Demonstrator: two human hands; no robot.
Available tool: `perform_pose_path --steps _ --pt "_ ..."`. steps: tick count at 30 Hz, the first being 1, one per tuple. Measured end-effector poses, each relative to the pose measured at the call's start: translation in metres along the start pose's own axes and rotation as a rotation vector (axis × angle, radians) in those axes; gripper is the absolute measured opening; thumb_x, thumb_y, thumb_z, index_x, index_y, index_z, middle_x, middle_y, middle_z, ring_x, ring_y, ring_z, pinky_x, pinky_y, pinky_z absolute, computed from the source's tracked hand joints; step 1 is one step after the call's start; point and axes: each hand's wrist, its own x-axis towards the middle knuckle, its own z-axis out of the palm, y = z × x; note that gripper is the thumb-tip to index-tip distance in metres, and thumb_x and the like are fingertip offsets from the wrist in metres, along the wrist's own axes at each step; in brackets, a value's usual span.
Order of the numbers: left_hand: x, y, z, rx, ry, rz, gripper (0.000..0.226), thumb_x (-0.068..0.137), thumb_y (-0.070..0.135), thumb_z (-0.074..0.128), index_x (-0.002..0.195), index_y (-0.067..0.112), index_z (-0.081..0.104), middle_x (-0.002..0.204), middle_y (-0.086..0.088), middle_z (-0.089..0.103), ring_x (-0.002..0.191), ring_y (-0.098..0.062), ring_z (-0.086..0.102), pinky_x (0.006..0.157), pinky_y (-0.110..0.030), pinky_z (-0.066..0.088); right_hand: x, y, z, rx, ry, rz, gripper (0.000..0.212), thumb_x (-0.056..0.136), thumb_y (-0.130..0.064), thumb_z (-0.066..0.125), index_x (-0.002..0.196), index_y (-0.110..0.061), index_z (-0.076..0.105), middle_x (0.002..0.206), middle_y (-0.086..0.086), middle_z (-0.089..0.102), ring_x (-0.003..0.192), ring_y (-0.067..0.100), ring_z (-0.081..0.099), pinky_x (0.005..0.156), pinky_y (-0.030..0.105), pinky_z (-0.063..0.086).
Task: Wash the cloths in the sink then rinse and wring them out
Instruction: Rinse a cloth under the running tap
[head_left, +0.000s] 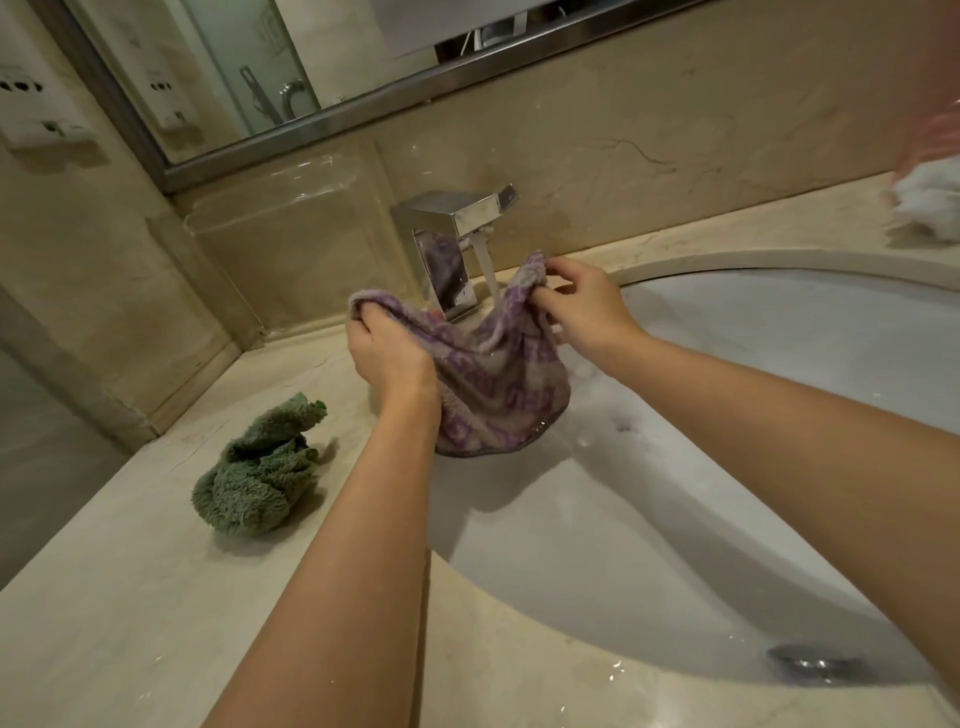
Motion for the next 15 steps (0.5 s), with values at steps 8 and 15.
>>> perform_pose_path --steps 8,15 --pt "-0.011 -0.014 0.002 0.393 -0.588 0.174 0.055 0.072 0.052 0.077 0.11 0.019 0.054 0.1 0.007 0.063 0.093 -0.012 0.06 0.08 -0.028 0.047 0.002 -0.016 0.008 0.253 0.07 0.178 0.021 0.086 -0.013 0.069 0.107 -0.01 0.069 0.097 0.007 0.07 0.094 0.024 0.068 0.078 0.036 0.058" --pt "-0.009 -0.012 -0.001 0.327 -0.851 -0.028 0.017 0.082 0.024 0.076 0.097 0.017 0.07 0.078 0.007 0.075 0.071 -0.006 0.071 0.057 -0.015 0.053 0.001 -0.014 0.006 0.462 0.079 0.422 0.013 0.087 -0.01 0.06 0.098 -0.009 0.068 0.095 0.011 0.069 0.085 0.024 0.067 0.074 0.033 0.058"
